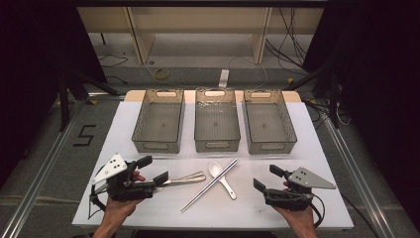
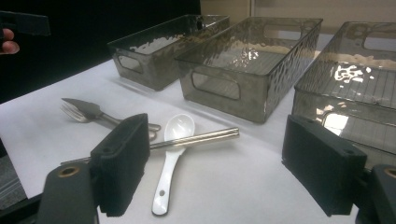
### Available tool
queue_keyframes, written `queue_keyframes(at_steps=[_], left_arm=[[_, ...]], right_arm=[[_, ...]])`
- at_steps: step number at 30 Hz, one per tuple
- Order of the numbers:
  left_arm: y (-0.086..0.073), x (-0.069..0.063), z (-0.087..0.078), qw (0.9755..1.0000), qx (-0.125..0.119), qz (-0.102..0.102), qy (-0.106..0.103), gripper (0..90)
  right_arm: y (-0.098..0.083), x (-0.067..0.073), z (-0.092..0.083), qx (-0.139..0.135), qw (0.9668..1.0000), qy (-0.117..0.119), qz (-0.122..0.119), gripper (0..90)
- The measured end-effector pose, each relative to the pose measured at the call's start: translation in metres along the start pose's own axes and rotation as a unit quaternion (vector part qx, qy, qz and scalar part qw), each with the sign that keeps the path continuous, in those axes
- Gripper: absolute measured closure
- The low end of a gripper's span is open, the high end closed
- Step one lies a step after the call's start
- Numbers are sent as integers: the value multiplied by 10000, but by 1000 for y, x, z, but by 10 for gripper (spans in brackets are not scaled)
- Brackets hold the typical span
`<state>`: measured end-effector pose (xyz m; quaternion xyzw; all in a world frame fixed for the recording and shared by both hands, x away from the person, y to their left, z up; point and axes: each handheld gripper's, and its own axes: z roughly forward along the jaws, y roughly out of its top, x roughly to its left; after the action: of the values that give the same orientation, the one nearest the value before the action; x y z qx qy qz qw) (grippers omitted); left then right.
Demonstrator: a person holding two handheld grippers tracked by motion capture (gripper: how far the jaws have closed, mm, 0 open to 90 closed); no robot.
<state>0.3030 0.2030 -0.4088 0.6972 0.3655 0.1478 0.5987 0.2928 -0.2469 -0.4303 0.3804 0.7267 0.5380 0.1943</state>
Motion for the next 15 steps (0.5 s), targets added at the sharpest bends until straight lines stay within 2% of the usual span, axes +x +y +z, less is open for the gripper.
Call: queue_keyframes(at_steps=[6,10,13,15], left_arm=[[1,1,2,9999,150,-47,19,154],[4,0,4,9997,250,-72,42,155],[8,-5,8,9993,366,-15,11,157],[12,-9,11,9990,444,41,-70,166]], right_arm=[[0,0,1,34,10000,29,19,249],[0,-1,0,58,9999,-81,-54,252],[0,-4,-2,23,9999,-102,46,256],[0,-4,-3,36,9999,-117,25,255]])
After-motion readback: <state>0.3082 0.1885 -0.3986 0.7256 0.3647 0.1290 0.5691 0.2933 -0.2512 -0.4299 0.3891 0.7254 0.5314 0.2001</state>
